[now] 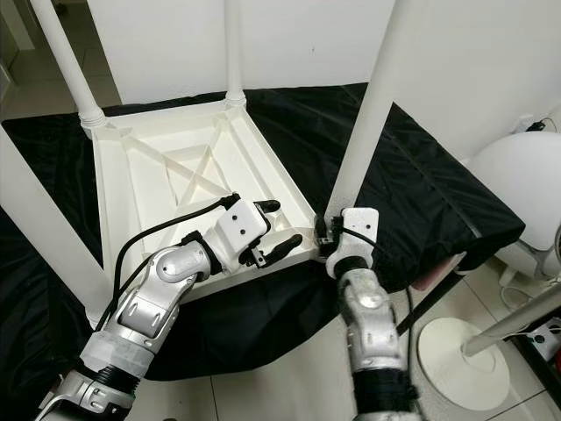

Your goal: Building children table

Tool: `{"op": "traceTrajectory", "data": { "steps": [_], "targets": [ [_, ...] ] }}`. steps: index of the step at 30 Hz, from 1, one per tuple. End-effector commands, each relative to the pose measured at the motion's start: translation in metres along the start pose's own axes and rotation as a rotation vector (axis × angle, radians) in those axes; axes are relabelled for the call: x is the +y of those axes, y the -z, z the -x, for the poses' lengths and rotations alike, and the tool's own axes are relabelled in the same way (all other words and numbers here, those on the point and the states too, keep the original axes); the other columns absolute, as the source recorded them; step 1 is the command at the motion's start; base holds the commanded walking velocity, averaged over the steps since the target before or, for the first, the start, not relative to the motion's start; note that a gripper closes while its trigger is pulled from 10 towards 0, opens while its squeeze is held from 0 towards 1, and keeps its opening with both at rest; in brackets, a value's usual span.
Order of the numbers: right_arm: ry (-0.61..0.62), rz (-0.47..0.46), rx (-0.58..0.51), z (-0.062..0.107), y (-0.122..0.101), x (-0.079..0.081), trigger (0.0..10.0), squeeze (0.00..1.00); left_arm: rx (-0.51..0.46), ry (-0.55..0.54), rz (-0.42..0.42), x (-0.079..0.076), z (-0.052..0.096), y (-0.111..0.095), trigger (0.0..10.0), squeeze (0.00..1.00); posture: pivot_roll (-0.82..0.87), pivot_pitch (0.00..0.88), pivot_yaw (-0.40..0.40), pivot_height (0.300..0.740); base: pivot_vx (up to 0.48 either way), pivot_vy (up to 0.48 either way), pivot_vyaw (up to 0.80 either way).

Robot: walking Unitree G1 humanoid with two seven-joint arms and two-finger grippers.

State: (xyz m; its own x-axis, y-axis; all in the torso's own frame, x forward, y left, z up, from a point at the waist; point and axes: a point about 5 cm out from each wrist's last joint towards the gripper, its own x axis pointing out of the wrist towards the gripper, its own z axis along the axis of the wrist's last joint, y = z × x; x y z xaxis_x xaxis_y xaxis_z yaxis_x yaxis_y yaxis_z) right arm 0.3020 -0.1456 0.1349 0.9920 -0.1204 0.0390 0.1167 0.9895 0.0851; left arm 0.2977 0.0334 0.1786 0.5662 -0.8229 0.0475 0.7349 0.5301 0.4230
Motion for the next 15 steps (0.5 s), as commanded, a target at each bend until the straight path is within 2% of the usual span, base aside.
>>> {"op": "traceTrajectory", "data": {
  "steps": [1,2,3,5,7,8,10,11,12,13,15],
  "targets": [
    [0.16,-0.043,0.081,0.009,0.018,-0.003,10.0,0.0,0.011,-0.079,-0.01,0.006,0.0,0.002,10.0,0.0,-0.09,0.018,0.01,0.74,0.0,0.0,0.0],
    [0.16,-0.043,0.081,0.009,0.018,-0.003,10.0,0.0,0.011,-0.079,-0.01,0.006,0.0,0.002,10.0,0.0,-0.09,0.018,0.01,0.74,0.0,0.0,0.0],
    [0.184,-0.064,0.083,0.011,0.019,0.004,10.0,0.0,0.012,-0.081,-0.013,0.007,0.0,0.002,10.0,0.0,-0.09,0.013,0.013,0.74,0.0,0.0,0.0],
    [0.184,-0.064,0.083,0.011,0.019,0.004,10.0,0.0,0.012,-0.081,-0.013,0.007,0.0,0.002,10.0,0.0,-0.09,0.013,0.013,0.74,0.0,0.0,0.0],
    [0.149,-0.072,0.074,0.011,0.018,0.013,10.0,0.0,0.014,-0.08,-0.021,0.009,0.0,0.003,10.0,0.0,-0.1,0.0,0.019,0.74,0.0,0.0,0.0],
    [0.091,-0.076,0.061,0.01,0.016,0.016,10.0,0.0,0.015,-0.08,-0.025,0.011,-0.001,0.003,10.0,0.0,-0.1,0.0,0.02,0.74,0.0,0.0,0.0],
    [0.05,-0.088,0.042,0.011,0.013,0.017,10.0,0.0,0.013,-0.081,-0.029,0.012,-0.002,0.003,10.0,0.0,-0.1,0.0,0.02,0.74,0.0,0.0,0.0],
    [-0.016,-0.116,0.011,0.013,0.009,0.018,10.0,0.79,0.011,-0.085,-0.032,0.014,-0.004,0.003,10.0,0.0,-0.1,0.0,0.022,0.74,0.0,0.0,0.0],
    [-0.016,-0.116,0.011,0.013,0.009,0.018,10.0,0.79,0.011,-0.085,-0.032,0.014,-0.004,0.003,10.0,0.0,-0.1,0.0,0.022,0.74,0.0,0.0,0.0],
    [-0.038,-0.121,-0.003,0.014,0.007,0.019,10.0,1.0,0.009,-0.087,-0.033,0.015,-0.005,0.002,10.0,0.0,-0.1,0.0,0.022,0.74,0.0,0.0,0.0],
    [-0.054,-0.107,-0.012,0.015,0.005,0.019,10.0,1.0,0.006,-0.088,-0.033,0.015,-0.005,0.002,10.0,0.0,-0.1,0.0,0.022,0.74,0.0,0.0,0.0]
  ]
}}
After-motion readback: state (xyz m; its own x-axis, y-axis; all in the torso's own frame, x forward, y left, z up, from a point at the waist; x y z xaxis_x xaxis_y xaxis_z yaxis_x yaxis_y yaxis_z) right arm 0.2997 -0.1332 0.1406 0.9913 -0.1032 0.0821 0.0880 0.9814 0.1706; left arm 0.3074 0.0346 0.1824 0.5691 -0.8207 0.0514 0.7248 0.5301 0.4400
